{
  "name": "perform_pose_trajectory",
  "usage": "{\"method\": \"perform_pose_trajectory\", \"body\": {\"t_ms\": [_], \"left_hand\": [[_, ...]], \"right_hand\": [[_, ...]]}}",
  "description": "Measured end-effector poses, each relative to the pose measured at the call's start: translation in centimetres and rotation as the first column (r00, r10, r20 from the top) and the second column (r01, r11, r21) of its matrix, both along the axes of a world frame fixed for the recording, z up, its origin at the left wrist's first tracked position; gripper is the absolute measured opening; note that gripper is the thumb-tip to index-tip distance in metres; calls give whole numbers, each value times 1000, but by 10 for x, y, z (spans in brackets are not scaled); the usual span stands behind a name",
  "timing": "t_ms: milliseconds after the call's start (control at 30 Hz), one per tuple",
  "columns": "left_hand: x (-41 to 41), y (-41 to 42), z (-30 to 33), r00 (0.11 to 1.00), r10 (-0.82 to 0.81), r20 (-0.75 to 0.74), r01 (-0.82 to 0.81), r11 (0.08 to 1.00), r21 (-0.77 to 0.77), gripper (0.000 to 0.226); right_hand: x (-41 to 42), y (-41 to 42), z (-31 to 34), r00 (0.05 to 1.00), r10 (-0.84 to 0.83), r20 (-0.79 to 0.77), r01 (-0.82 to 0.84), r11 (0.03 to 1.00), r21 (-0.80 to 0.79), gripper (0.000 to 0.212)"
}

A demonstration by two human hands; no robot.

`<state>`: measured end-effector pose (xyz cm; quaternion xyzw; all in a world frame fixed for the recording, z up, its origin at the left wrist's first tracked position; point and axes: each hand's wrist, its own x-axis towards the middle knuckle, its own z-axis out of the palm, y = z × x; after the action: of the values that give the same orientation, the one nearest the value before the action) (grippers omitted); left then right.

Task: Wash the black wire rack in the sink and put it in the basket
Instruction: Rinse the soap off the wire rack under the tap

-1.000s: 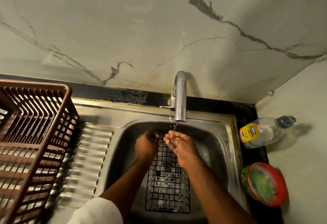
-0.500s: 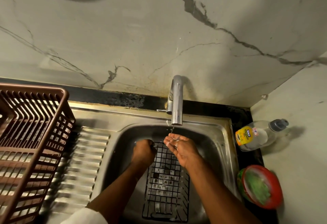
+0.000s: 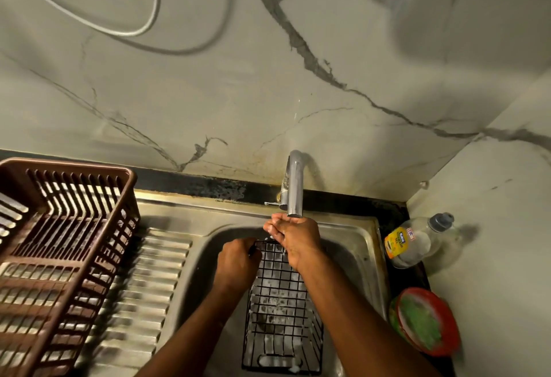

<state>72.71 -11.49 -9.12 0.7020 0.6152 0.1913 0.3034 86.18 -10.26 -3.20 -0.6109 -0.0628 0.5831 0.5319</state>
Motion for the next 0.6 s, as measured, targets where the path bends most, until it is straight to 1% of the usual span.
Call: {"method": "perform_pose_trajectory", "body": {"t_ms": [133, 233, 400, 500, 533, 600], "left_hand": [[-3, -4, 9, 998, 11, 60, -13, 1000, 18, 14], [-3, -6, 14, 995, 26, 95, -28, 999, 28, 17], [-2, -5, 16, 991, 63, 120, -58, 997, -44, 12], [0, -2, 15, 990, 63, 130, -56, 997, -57, 8], [2, -2, 14, 989, 62, 132, -54, 997, -63, 8], [4, -2, 14, 990, 55, 131, -46, 997, -69, 7]], "right_hand": [[-5, 4, 10, 999, -39, 14, 39, 999, 3, 16], [-6, 7, 16, 997, -67, -25, 68, 998, 13, 24], [0, 5, 25, 991, -92, -92, 95, 995, 24, 22], [6, 3, 29, 987, -106, -120, 108, 994, 13, 15], [7, 1, 30, 986, -108, -126, 109, 994, 4, 15], [9, -1, 32, 983, -110, -146, 110, 994, -2, 22]]}}
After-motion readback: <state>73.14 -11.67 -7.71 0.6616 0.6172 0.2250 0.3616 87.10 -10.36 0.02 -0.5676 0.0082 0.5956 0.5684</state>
